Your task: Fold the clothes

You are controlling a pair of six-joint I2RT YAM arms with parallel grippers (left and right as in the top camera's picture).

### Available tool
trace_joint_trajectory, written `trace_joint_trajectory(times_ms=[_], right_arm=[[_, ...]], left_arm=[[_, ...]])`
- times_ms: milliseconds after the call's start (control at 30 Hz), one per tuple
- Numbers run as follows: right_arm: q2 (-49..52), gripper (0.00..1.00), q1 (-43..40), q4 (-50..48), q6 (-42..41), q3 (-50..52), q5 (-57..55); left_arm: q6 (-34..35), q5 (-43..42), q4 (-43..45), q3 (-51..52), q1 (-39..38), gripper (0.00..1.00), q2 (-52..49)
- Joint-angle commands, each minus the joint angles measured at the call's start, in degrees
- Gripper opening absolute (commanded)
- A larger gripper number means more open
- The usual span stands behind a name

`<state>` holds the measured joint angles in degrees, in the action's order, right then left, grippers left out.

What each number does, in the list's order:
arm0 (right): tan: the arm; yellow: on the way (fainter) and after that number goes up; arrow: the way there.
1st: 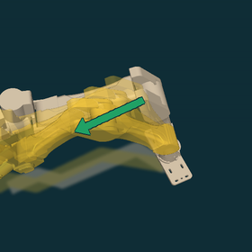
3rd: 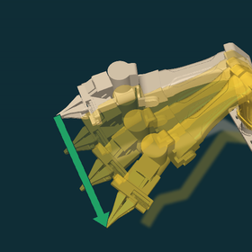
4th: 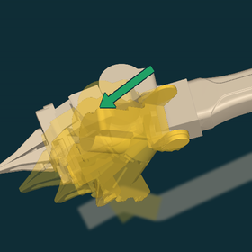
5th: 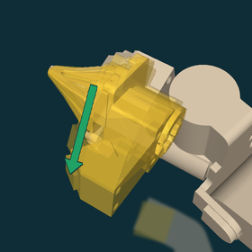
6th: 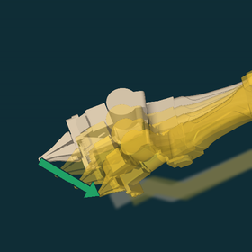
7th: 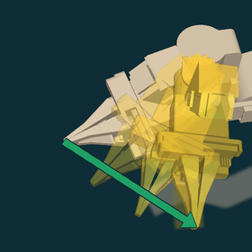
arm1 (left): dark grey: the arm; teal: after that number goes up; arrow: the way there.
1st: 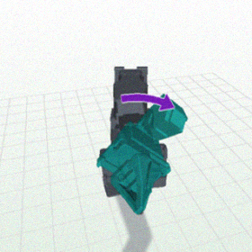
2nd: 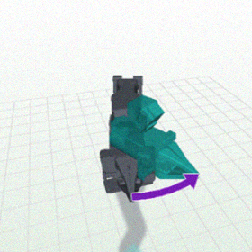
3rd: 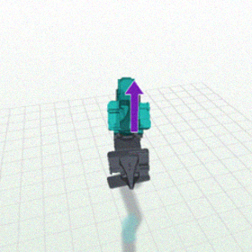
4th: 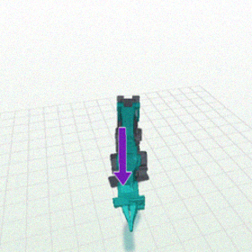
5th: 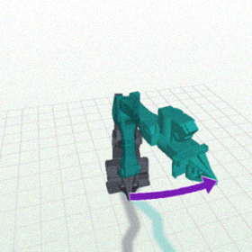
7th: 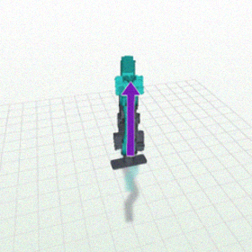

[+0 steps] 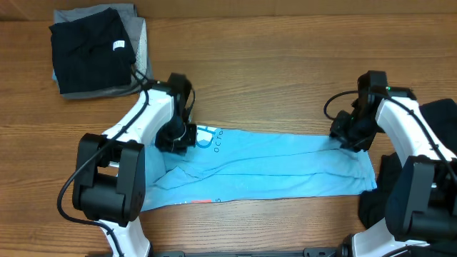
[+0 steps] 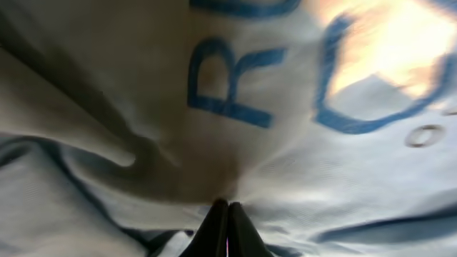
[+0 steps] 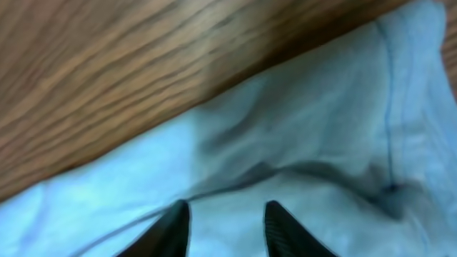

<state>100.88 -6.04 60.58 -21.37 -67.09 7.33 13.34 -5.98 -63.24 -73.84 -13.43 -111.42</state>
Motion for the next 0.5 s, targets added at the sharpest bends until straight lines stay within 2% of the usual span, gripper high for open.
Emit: trace_joint_trajectory(times_ms=[0,100,167,467], right_arm=[[-1.01,0.31,0.09,-2.08,-0.98,3.19,0.50],[-0.94,0.30,0.09,-4.83,-1.38,5.60,1.16],[-0.94,0.35,0.09,-5.86,-1.97,6.75,1.33],[-0.79,0.41,0.11,-5.44,-3.30,7.48,1.53]], left_arm=[[1.07,-1.27,1.68,3.80,1.57,0.04,1.05],[1.79,-1.36,3.50,6.36,3.39,0.04,1.01],[2.62,-1.33,3.91,7.52,5.16,0.04,0.98],[1.86,-1.14,6.51,14.08,17.68,0.04,0.90]])
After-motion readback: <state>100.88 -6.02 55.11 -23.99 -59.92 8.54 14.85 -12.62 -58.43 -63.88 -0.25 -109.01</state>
